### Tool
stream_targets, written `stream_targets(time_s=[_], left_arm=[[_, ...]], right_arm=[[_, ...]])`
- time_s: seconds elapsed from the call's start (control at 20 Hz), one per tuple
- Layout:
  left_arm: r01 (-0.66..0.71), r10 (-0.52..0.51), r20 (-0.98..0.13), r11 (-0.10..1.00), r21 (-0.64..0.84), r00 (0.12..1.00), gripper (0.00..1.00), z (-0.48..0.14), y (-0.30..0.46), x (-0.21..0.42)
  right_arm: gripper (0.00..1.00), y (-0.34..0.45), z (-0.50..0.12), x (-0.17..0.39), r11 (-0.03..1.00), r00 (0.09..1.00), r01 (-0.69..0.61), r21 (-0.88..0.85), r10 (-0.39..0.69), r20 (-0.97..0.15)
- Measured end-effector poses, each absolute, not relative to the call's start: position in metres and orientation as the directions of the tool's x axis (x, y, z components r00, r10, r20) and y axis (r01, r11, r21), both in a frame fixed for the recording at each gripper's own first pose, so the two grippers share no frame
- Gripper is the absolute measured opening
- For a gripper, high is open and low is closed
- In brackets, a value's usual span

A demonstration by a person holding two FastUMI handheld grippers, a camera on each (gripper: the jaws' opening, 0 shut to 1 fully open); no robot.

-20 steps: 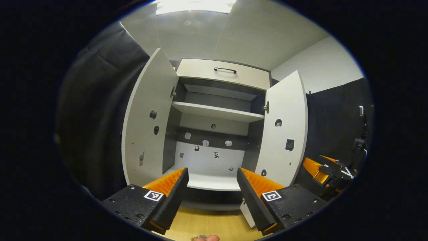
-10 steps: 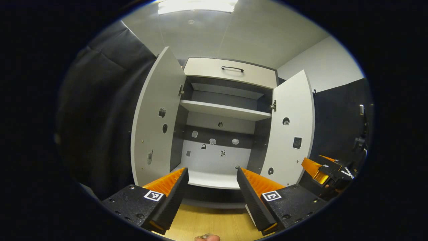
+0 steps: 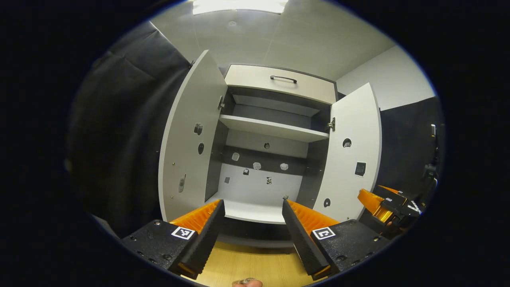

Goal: Grasp the bottle in the cabinet with the left hand and place it on the coaster, then close the right door with the right hand and the left door with the left hand.

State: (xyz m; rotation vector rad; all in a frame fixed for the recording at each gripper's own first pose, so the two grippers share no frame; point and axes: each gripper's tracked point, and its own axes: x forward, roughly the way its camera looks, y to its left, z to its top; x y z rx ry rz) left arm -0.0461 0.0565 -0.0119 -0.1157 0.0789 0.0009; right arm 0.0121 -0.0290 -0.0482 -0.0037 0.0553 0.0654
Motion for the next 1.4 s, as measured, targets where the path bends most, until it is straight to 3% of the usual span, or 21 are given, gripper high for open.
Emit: stream_targets(time_s=[0.5, 0.95, 1.1, 1.4], left_arm=[[-0.027, 0.017, -0.076, 0.991, -0.131, 0.997, 0.92, -0.015, 0.069, -0.047], [-0.009, -0.004, -0.089, 0.989, -0.147, 0.996, 0.92, -0.021, 0.061, -0.044], [-0.007, -0.007, -0.092, 0.989, -0.150, 0.996, 0.91, -0.023, 0.060, -0.045], [-0.025, 0.008, -0.111, 0.989, -0.146, 0.994, 0.91, -0.030, 0.066, -0.048]], right_arm=[[0.96, -0.038, -0.035, 0.017, 0.999, 1.000, -0.023, -0.029, 0.022, -0.007], [0.95, -0.095, 0.003, -0.002, 0.993, 0.987, 0.119, -0.017, -0.116, 0.109], [0.93, -0.111, -0.008, 0.007, 0.985, 0.982, 0.171, -0.021, -0.169, 0.086], [0.95, -0.105, -0.021, 0.026, 0.990, 0.989, 0.141, -0.002, -0.141, 0.031]])
